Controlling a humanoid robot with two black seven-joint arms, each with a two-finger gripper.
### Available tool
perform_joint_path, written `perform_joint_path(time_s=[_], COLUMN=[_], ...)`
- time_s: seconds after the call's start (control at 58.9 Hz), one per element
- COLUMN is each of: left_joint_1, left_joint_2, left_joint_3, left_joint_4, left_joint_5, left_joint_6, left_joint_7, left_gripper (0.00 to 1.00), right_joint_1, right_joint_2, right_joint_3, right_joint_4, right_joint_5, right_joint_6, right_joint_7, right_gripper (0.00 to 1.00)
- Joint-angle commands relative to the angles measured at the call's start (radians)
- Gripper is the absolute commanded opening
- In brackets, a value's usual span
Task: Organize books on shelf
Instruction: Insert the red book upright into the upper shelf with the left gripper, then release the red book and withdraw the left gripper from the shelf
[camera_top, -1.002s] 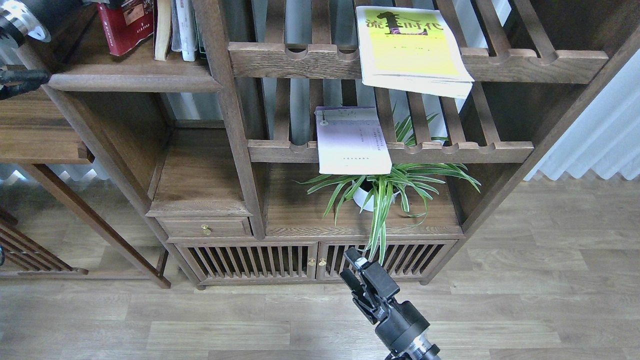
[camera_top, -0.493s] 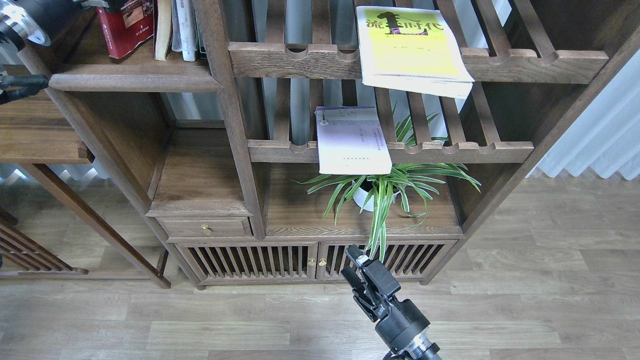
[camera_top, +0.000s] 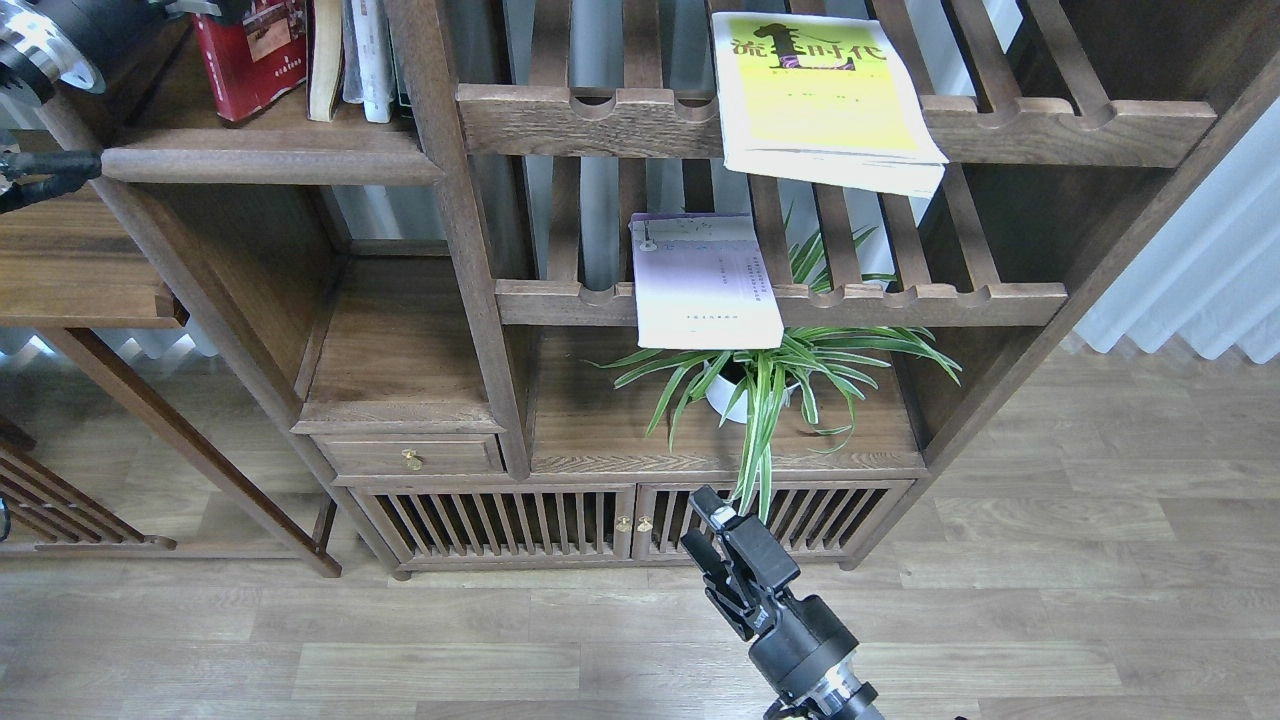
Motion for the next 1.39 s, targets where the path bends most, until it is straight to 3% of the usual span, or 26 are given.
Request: perform_joint_path(time_s=[0.0, 0.646, 1.376], left_joint_1=[0.000, -0.037, -0.097], left_joint_2=[-0.001, -0.082, -0.087], left_joint_3=[0.000, -0.052, -0.112], left_joint_4=[0.000, -0.005, -0.043], left_joint_5=[0.000, -0.007, -0.009], left_joint_6=[0.000, 0.000, 0.000], left_joint_7=[0.000, -0.001, 0.011], left_gripper=[0.52, 0.55, 0.55], right_joint_1=[0.000, -0.006, -0.012], right_joint_2=[-0.001, -0.001, -0.002], right_joint_3=[0.000, 0.001, -0.003], right_joint_4=[0.000, 0.000, 0.000], right_joint_5=[-0.001, 0.001, 0.001], right_joint_6=[0.000, 0.000, 0.000], right_joint_7=[0.000, 0.000, 0.000], right_gripper=[0.95, 0.95, 0.95])
